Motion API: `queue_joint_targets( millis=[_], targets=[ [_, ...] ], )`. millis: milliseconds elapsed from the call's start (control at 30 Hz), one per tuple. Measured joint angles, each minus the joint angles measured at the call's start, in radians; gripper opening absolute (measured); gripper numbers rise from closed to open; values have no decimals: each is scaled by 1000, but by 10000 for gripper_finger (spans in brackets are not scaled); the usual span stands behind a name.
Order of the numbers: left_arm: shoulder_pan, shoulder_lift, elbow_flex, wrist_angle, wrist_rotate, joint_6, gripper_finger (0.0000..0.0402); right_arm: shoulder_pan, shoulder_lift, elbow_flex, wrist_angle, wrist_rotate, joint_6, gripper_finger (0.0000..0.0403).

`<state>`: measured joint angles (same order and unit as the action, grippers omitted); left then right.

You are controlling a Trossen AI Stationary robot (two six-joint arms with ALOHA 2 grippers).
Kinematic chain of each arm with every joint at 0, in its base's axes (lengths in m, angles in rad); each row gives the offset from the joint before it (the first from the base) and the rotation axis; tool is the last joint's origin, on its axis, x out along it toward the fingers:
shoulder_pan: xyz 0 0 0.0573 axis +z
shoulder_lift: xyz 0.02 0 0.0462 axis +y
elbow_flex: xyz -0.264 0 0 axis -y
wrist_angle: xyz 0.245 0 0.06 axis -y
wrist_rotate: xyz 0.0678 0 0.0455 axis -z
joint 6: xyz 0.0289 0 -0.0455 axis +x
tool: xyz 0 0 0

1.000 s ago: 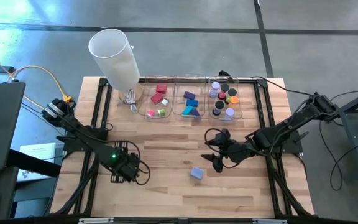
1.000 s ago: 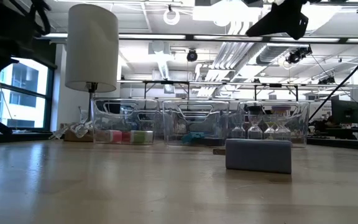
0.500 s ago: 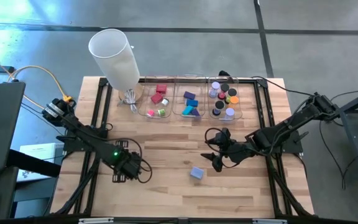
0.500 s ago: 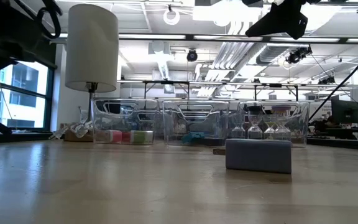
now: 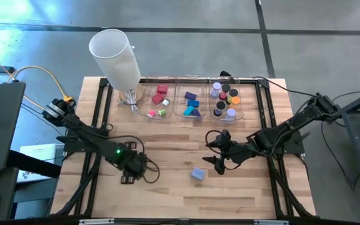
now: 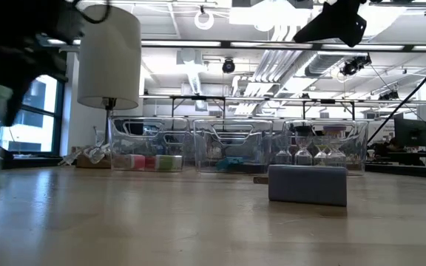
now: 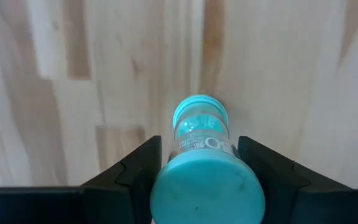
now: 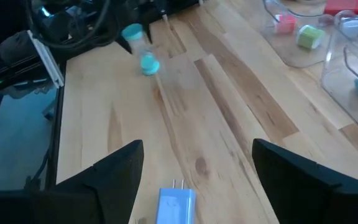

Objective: Pick & Place Office items
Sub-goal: Put the light blue hourglass into the right transparent bin

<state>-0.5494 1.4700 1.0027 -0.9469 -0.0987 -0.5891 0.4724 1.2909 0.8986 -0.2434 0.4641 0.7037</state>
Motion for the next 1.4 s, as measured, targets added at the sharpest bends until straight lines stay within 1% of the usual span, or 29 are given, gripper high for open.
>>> queue_joint_targets(
  millis=[100,167,300,400,500,567,633,733,900,1033,1167,1267,1333,1400],
  targets=[
    [43,-1,18,-2,-13,22,185,9,17,0,35,-11,-31,289],
    [68,-14,28,15,-21,60,185,14,30,0,83,-49,-73,289],
    [118,-45,40,116,-35,175,184,30,58,-1,172,-129,-154,289],
    [166,-83,42,241,-34,260,184,43,66,0,242,-156,-224,289],
    [209,-116,42,386,-27,332,184,67,72,0,285,-148,-293,289],
    [241,-132,42,493,7,370,184,82,72,0,300,-144,-343,289],
    [271,-143,42,585,61,403,184,98,72,0,305,-116,-395,289],
    [319,-149,42,713,130,431,184,130,71,0,319,-1,-520,289],
    [392,-149,43,931,235,452,184,209,71,0,395,293,-816,289],
    [440,-149,43,1061,265,450,184,275,72,0,449,530,-1016,289],
    [482,-149,43,1153,267,454,184,314,72,0,527,746,-1189,289],
    [504,-149,43,1217,267,459,184,313,72,0,587,840,-1318,289],
    [511,-148,43,1268,264,462,184,297,72,0,620,859,-1400,289],
    [518,-145,43,1305,271,461,184,274,72,0,647,856,-1478,289]
  ],
)
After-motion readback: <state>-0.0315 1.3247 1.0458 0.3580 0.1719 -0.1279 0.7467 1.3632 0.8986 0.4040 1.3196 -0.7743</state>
